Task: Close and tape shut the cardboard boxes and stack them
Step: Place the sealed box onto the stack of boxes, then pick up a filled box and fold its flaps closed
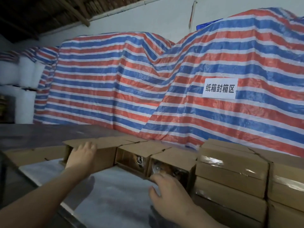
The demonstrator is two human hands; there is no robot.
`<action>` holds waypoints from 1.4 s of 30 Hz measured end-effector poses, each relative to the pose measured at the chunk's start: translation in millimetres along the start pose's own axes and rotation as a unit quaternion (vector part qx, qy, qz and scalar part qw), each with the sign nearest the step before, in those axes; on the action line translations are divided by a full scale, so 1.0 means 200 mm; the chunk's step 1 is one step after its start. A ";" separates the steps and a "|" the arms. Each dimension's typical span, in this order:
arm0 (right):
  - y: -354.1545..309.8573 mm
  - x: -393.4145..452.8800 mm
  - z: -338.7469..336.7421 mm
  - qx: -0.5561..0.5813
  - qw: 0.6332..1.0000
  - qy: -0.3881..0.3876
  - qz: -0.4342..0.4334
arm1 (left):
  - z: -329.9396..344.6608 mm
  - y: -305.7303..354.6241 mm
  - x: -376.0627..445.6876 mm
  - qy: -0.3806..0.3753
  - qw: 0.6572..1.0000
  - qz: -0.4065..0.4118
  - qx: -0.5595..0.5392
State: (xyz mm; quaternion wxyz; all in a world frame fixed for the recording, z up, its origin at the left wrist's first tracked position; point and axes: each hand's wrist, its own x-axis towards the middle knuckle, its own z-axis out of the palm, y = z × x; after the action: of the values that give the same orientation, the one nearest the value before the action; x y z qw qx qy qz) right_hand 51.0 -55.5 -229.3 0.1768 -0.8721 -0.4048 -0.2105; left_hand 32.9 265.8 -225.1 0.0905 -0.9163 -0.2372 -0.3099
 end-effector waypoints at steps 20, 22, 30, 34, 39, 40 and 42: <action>-0.08 0.12 0.18 0.047 0.993 -0.075 0.075 | -0.01 -0.30 0.11 0.139 0.976 0.121 -0.119; -0.14 0.15 0.12 0.077 0.991 -0.053 0.100 | -0.17 -0.25 0.08 0.126 0.963 0.148 -0.186; -0.37 0.17 -0.21 0.328 0.926 -0.007 0.188 | -0.60 0.09 -0.13 -0.006 0.942 0.193 -0.274; -0.39 0.05 -0.32 0.388 0.899 -0.031 0.200 | -0.75 0.30 -0.26 -0.029 0.929 0.233 -0.286; -0.32 -0.13 -0.46 0.403 0.872 0.010 0.279 | -0.90 0.61 -0.34 -0.048 0.917 0.292 -0.268; -0.30 -0.17 -0.49 0.402 0.866 0.028 0.295 | -0.92 0.67 -0.36 -0.053 0.916 0.296 -0.266; -0.24 -0.26 -0.57 0.402 0.858 0.065 0.314 | -0.96 0.81 -0.40 -0.058 0.913 0.307 -0.263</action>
State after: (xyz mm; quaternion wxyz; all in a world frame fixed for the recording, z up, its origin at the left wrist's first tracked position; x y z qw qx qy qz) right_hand -42.7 -112.6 -152.4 0.5942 -0.7907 -0.1463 -0.0190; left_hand -44.6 34.8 -125.0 -0.0767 -0.9509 0.1411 -0.2644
